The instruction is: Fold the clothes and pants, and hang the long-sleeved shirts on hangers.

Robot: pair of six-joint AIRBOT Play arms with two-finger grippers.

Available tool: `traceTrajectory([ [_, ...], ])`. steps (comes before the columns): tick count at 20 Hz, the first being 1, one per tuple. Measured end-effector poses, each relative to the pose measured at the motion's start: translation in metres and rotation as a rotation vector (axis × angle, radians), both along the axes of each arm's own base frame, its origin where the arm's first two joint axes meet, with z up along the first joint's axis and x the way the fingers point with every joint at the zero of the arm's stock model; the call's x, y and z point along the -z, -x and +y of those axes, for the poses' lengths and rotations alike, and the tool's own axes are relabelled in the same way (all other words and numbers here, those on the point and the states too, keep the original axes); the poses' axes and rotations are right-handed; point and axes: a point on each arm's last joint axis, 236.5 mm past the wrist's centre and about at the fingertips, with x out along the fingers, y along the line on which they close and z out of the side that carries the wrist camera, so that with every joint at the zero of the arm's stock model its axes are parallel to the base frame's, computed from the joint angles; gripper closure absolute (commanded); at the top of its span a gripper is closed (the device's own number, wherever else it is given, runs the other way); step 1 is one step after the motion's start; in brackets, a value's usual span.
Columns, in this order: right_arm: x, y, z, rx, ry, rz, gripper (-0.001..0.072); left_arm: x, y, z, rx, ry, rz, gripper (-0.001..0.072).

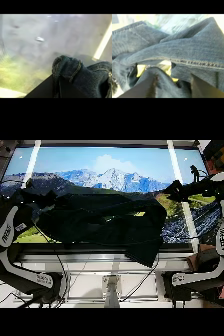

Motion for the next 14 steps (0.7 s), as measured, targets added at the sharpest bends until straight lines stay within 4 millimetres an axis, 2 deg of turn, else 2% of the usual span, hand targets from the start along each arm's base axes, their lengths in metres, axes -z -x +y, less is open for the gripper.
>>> traceTrajectory([
  [3, 0.013, 0.005, -0.01, 0.008, 0.047, 0.042, 0.0305, -0.021, -0.008, 0.001, 0.006, -0.01, -0.041, 0.068],
  [9, 0.06, 0.036, -0.024, -0.066, 0.112, 0.22, 0.0303, -0.094, -0.021, 0.034, -0.023, -0.093, -0.185, 0.068],
  [11, 0.072, 0.045, -0.033, -0.123, 0.16, 0.24, 0.0303, -0.107, -0.021, 0.039, -0.026, -0.106, -0.206, 0.068],
  [14, 0.085, 0.05, -0.044, -0.18, 0.218, 0.246, 0.0304, -0.115, -0.019, 0.04, -0.021, -0.115, -0.214, 0.0679],
])
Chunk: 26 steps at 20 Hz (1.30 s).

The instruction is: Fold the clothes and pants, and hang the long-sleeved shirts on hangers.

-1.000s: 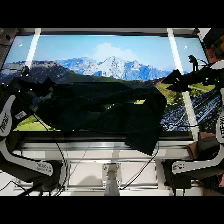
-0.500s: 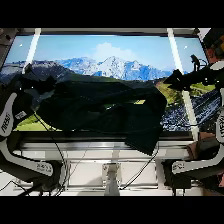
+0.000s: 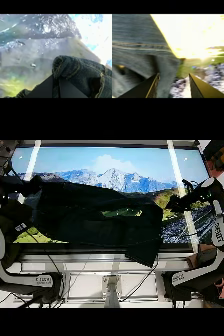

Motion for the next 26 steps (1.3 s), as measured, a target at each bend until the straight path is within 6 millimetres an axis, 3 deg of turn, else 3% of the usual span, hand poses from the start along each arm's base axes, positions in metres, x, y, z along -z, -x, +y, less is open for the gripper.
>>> traceTrajectory([
  [12, 0.039, 0.024, 0.041, -0.152, -0.117, 0.113, 0.0321, -0.003, 0.003, -0.003, 0.011, 0.002, 0.006, 0.0679],
  [13, 0.041, 0.027, 0.044, -0.154, -0.126, 0.122, 0.0417, -0.003, 0.003, -0.004, 0.012, 0.003, 0.007, 0.0679],
  [15, 0.044, 0.036, 0.048, -0.162, -0.144, 0.152, 0.0683, -0.003, 0.003, -0.004, 0.012, 0.003, 0.008, 0.0679],
  [19, 0.042, 0.053, 0.051, -0.172, -0.165, 0.208, 0.0693, -0.003, 0.003, -0.004, 0.012, 0.004, 0.008, 0.068],
  [21, 0.035, 0.057, 0.039, -0.136, -0.123, 0.23, 0.0695, -0.003, 0.003, -0.004, 0.012, 0.004, 0.008, 0.068],
  [23, 0.026, 0.049, 0.017, -0.08, -0.04, 0.212, 0.0696, -0.003, 0.003, -0.005, 0.014, 0.006, 0.007, 0.0681],
  [26, 0.003, -0.002, -0.008, 0.007, 0.08, 0.048, 0.0696, -0.005, -0.001, -0.015, 0.027, 0.006, -0.005, 0.0681],
])
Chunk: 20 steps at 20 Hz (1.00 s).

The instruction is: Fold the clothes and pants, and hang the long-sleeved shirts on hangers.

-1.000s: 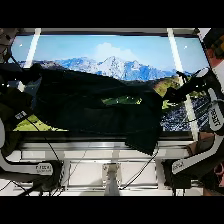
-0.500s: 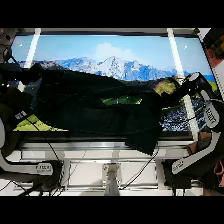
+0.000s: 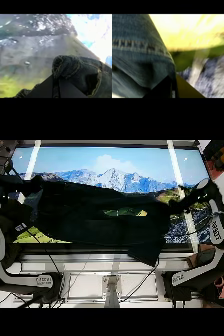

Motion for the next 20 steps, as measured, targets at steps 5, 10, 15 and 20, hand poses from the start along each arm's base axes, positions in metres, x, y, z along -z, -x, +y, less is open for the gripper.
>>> traceTrajectory([
  [5, -0.093, -0.138, -0.025, 0.048, 0.239, -0.544, 0.0695, -0.014, -0.021, -0.019, -0.008, -0.011, -0.089, 0.0681],
  [10, -0.227, -0.223, -0.038, 0.106, 0.394, -1.054, 0.0693, -0.02, -0.029, -0.028, -0.013, -0.011, -0.126, 0.0681],
  [15, -0.21, -0.215, -0.063, 0.138, 0.411, -0.972, 0.0697, -0.015, -0.026, -0.021, 0.0, -0.064, -0.109, 0.0683],
  [20, -0.091, -0.139, -0.08, 0.155, 0.336, -0.523, 0.0696, 0.04, 0.012, 0.001, 0.005, -0.153, 0.065, 0.0683],
])
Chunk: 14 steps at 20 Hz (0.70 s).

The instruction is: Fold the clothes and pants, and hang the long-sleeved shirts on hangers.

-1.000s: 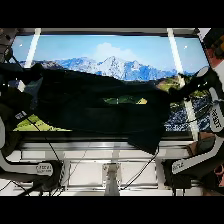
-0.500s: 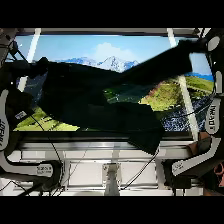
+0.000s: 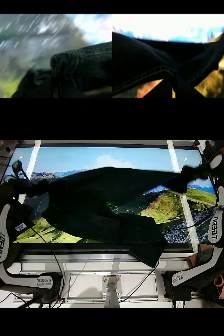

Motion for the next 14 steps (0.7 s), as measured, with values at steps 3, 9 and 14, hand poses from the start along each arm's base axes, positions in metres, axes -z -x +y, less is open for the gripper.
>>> traceTrajectory([
  [3, 0.058, 0.053, 0.005, 0.075, -0.092, 0.223, 0.0694, 0.043, 0.032, 0.004, -0.001, -0.013, 0.117, 0.0682],
  [9, 0.098, 0.1, 0.025, 0.156, -0.179, 0.414, 0.0192, 0.065, 0.046, 0.008, -0.014, -0.024, 0.14, 0.0282],
  [14, 0.043, 0.06, -0.024, 0.22, -0.063, 0.239, 0.0239, 0.026, 0.003, 0.025, -0.083, -0.035, -0.049, 0.0227],
])
